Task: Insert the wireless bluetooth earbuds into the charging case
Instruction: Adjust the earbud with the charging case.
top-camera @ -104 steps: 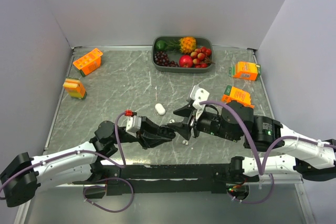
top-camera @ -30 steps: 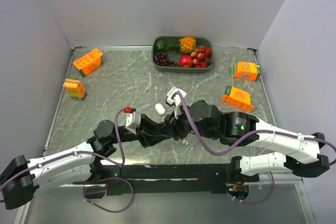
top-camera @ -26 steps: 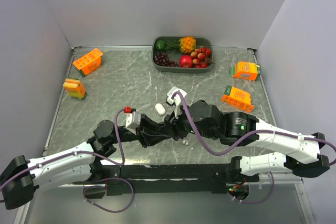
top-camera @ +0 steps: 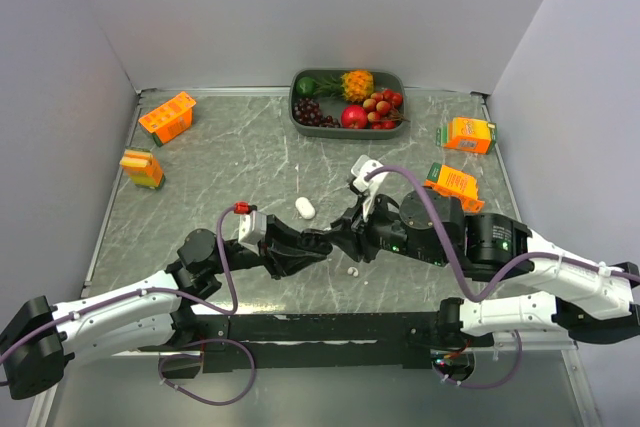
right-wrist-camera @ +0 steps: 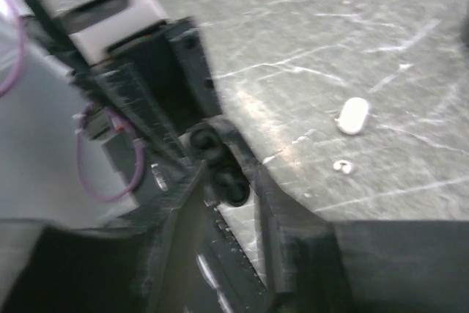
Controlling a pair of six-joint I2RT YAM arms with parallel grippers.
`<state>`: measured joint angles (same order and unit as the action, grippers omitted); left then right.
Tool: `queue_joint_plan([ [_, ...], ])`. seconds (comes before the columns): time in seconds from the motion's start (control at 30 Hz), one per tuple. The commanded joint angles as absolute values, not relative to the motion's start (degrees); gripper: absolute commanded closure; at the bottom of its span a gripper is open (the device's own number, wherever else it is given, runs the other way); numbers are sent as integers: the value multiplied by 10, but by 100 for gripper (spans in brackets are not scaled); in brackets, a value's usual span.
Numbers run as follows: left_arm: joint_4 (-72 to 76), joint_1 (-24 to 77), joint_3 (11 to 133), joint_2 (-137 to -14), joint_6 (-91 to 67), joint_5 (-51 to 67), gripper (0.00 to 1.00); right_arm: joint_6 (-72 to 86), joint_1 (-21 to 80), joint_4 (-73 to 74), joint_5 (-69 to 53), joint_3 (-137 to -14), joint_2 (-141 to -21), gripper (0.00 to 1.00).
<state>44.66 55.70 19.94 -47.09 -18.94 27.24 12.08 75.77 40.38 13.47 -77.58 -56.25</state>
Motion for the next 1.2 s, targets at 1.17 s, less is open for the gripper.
queue_joint_plan([
  [1.17,445,587,237,-467,-170,253,99,179,698,463,-4,-837,-646,55],
])
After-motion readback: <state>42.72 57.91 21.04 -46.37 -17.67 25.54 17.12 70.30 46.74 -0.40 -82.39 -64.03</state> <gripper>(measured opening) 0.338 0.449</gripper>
